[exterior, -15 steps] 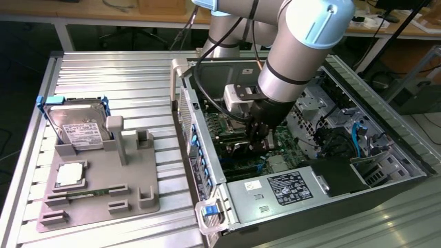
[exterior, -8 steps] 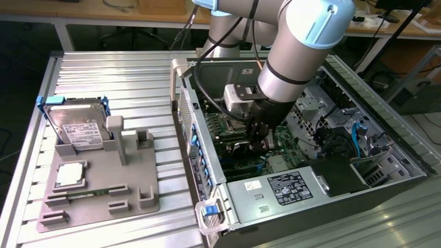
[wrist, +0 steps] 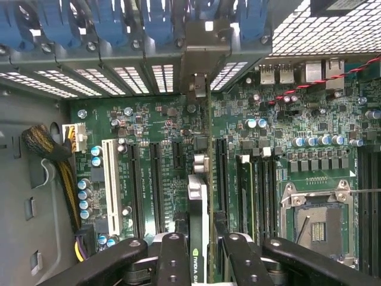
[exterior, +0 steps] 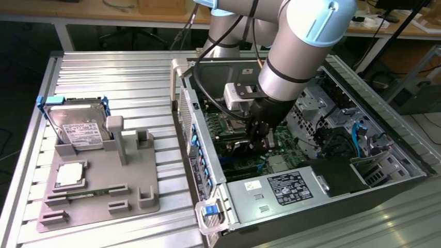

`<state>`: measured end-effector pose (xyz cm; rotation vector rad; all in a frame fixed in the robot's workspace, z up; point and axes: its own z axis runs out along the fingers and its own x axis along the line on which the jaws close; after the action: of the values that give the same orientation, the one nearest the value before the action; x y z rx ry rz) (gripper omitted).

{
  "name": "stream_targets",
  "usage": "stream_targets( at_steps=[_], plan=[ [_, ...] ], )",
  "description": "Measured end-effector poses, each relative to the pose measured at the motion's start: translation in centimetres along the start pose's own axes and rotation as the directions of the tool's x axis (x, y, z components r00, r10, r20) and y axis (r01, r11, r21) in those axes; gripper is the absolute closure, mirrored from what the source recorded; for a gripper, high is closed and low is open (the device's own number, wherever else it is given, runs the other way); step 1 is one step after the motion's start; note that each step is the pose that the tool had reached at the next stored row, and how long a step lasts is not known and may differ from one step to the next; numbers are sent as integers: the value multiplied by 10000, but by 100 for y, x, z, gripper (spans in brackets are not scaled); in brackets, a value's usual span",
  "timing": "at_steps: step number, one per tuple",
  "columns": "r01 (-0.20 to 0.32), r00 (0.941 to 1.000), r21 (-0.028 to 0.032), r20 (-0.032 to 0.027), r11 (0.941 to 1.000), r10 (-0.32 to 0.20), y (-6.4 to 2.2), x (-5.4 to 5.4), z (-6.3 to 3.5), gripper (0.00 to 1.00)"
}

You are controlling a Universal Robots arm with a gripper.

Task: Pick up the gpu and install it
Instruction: 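Insert the gpu into the slot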

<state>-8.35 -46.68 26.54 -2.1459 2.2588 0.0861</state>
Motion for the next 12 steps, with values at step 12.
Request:
stream_targets(
  at_steps=[12],
  plan=[
    [0,10000,1,2,10000,0,19,3,37,73]
  ],
)
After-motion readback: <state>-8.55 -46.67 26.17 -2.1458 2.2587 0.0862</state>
